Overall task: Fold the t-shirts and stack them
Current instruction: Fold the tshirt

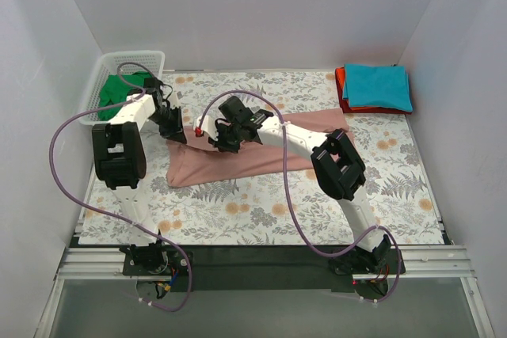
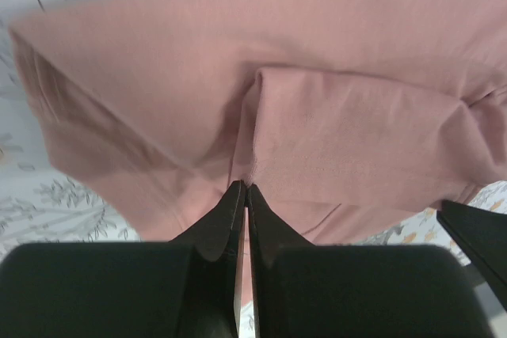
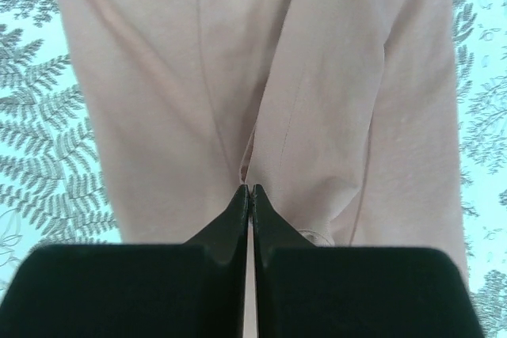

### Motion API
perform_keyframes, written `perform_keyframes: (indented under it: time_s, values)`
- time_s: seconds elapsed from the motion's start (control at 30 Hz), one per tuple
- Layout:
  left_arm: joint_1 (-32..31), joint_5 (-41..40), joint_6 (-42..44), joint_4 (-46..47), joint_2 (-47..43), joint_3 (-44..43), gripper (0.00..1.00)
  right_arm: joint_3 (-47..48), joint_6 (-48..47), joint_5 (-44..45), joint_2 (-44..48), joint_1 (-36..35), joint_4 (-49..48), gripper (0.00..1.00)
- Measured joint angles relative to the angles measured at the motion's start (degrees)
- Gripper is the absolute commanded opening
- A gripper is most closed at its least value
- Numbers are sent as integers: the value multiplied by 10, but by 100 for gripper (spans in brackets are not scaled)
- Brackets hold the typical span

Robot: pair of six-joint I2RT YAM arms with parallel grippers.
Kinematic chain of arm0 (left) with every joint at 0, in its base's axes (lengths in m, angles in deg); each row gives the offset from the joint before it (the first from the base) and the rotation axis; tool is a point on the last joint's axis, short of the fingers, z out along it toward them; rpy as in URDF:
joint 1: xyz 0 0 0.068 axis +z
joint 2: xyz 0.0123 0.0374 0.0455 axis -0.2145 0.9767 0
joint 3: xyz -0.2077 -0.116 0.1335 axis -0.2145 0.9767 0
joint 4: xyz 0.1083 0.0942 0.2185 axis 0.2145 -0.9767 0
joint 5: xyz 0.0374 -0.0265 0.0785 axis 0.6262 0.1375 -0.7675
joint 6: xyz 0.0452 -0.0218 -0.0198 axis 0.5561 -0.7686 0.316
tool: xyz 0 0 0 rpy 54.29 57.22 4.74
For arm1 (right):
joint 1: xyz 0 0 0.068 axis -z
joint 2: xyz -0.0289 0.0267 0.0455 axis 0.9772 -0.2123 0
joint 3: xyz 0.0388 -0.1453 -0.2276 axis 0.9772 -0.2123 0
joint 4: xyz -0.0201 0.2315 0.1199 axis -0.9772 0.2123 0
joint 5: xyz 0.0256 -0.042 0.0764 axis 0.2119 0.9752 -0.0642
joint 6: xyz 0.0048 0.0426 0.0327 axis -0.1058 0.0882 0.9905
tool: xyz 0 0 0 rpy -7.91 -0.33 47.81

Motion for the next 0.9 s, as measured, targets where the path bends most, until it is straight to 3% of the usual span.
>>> perform_keyframes:
  time_s: [0.5,0.53,0.57,0.6,0.63,0.67,0.77,0.9]
  values:
    - [0,-49,16,-21,-36,80,0,-37,48,-61,9,-2,1,1]
    - [0,-52,17,-20,-36,84,0,-37,52,-63,9,-3,1,13]
    - [0,-55,18,-20,-36,86,0,-37,54,-64,9,-4,1,13]
    - [0,-57,19,-20,-36,87,1,-37,55,-66,9,-5,1,27]
    - [0,-58,21,-20,-36,87,6,-37,59,-69,9,-6,3,32]
    - [0,-59,24,-19,-37,86,23,-37,62,-72,9,-7,5,39]
    - [0,-55,33,-21,-38,80,43,-37,71,-81,9,-5,15,35]
    - [0,-29,40,-20,-51,65,45,-12,105,-110,9,10,45,19]
